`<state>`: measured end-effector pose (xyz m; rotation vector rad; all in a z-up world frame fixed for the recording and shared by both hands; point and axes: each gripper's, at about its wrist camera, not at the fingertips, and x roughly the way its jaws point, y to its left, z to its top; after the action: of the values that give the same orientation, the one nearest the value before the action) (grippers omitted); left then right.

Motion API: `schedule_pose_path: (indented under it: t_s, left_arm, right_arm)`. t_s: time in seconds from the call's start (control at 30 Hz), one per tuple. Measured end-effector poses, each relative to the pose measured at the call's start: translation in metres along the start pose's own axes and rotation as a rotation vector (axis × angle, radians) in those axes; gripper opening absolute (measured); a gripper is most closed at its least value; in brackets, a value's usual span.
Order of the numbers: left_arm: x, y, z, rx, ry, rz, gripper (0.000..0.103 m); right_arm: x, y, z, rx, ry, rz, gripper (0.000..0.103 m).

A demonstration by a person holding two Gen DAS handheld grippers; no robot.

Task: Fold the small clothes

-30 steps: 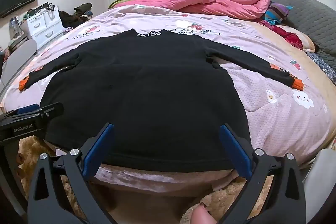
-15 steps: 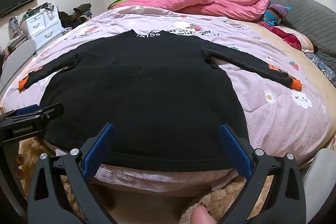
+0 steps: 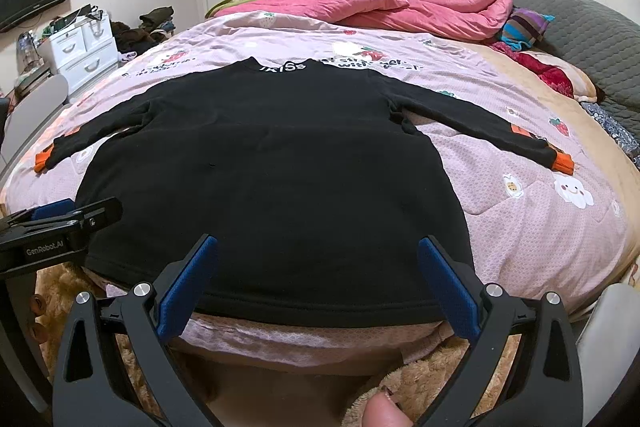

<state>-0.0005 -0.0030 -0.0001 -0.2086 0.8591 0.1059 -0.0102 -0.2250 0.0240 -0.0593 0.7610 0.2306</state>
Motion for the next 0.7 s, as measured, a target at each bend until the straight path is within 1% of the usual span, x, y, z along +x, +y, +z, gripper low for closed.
schedule_pose_path:
  t_s: [0.7]
  left_arm:
    - [-0.0009,-0.0034,0.0008,0.001,0.000,-0.001,0.095]
  right_arm:
    - [0.0001,-0.0013,0.0000,0.003,-0.002,-0.005,0.099]
